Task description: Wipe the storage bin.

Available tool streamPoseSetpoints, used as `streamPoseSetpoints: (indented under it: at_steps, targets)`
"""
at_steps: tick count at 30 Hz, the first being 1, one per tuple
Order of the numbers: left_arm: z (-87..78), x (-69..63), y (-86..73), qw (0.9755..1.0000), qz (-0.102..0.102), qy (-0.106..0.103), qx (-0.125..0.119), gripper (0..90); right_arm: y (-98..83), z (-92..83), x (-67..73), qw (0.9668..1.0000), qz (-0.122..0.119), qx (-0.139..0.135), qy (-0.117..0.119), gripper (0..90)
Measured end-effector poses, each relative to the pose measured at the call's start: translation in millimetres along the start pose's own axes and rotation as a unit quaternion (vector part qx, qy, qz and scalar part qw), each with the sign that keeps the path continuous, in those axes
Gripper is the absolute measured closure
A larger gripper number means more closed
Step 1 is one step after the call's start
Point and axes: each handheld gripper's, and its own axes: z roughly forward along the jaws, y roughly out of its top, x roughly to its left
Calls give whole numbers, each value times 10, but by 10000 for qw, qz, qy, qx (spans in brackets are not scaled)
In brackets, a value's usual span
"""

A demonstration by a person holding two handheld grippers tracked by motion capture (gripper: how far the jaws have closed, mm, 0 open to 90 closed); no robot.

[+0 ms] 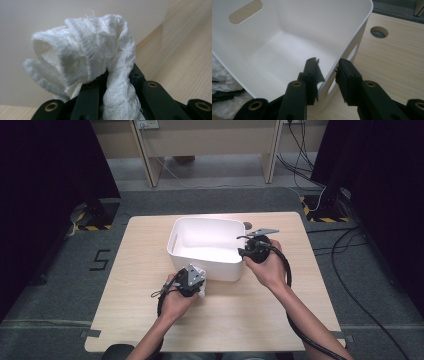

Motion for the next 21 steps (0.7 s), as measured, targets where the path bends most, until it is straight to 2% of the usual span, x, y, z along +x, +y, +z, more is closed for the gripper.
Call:
streamPoseSetpoints:
  at_steps: [12,21]
  targets:
    - [-125,-5,137,9998,-77,0,-197,750,1,1,1,10000,8,-1,-3,697]
    - [-239,10,253,9993,-37,60,-368,750,2,2,1,10000,8,-1,-8,697]
